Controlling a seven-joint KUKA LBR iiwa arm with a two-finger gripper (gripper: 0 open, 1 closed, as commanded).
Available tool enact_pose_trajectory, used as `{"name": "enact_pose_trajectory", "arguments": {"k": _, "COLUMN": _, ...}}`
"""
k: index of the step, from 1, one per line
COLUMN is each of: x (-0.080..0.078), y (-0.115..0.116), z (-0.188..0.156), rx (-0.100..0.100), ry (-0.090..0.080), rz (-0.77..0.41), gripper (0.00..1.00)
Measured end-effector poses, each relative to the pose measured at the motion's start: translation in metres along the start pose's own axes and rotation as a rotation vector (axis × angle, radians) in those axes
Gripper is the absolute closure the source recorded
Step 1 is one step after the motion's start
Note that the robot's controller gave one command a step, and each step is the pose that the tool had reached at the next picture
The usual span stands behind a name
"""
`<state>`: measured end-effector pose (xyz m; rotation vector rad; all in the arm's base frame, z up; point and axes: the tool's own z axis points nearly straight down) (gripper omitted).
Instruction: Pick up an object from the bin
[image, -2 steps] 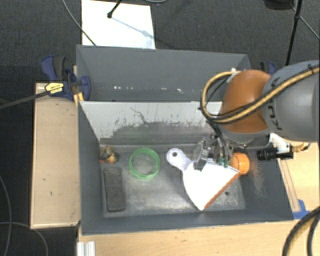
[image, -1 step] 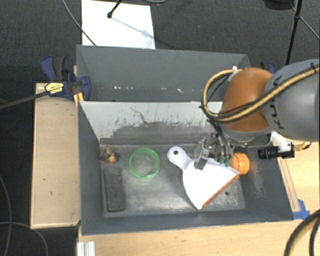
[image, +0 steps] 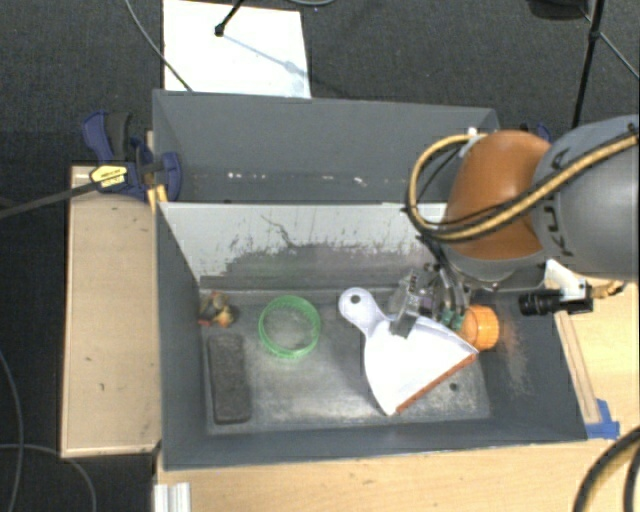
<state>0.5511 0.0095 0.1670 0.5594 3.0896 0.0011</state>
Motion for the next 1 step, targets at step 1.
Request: {"name": "enact_pose_trajectory", "arguments": {"k": 1, "x": -0.0003, "y": 0.0001, "z": -0.0079, "rx": 0.0, "ry": -0.001, "rz": -0.001, "gripper": 1.0}}
